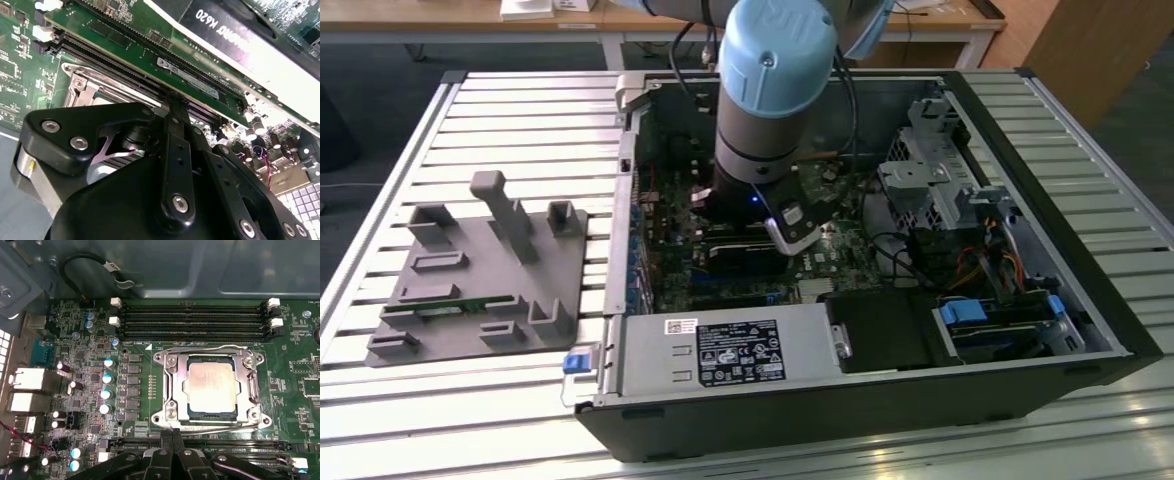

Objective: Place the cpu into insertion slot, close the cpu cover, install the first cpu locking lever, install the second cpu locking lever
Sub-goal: 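Install the second cpu locking lever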

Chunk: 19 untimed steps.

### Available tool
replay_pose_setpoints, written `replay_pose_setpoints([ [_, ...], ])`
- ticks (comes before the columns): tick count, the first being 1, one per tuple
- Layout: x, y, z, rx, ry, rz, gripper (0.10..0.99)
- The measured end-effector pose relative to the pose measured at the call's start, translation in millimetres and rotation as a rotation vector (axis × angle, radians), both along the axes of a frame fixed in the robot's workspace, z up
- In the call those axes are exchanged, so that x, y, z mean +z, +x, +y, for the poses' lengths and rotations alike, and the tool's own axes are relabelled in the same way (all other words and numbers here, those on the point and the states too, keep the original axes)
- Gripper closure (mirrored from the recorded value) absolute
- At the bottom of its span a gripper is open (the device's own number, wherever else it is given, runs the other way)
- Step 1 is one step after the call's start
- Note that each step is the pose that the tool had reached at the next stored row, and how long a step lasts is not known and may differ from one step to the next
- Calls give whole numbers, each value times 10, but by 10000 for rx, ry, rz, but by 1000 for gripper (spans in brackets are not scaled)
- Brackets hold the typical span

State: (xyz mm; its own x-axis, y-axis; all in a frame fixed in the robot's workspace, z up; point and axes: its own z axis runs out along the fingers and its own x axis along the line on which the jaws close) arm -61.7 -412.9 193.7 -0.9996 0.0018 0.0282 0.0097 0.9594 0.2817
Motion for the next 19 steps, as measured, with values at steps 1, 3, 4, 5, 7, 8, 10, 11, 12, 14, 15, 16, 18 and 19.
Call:
replay_pose_setpoints([
  [1, -1, -2, 0, 0, 58, 0, 980],
  [3, -3, -8, 0, -1, 190, -1, 980],
  [4, -6, -13, 0, -2, 230, 0, 980],
  [5, -10, -17, 1, -2, 247, -1, 980],
  [7, -21, -28, 1, -1, 275, -1, 980],
  [8, -27, -37, 0, -1, 288, -1, 980],
  [10, -37, -52, -1, 0, 309, 2, 980],
  [11, -43, -57, -1, 0, 324, 1, 980],
  [12, -49, -61, -1, -1, 337, 1, 980],
  [14, -59, -63, 0, 1, 370, 0, 980],
  [15, -65, -66, 0, -1, 385, -1, 980],
  [16, -69, -71, 0, -1, 399, -2, 980],
  [18, -75, -80, -1, 0, 433, 1, 980],
  [19, -76, -82, 0, 0, 451, 1, 980],
])
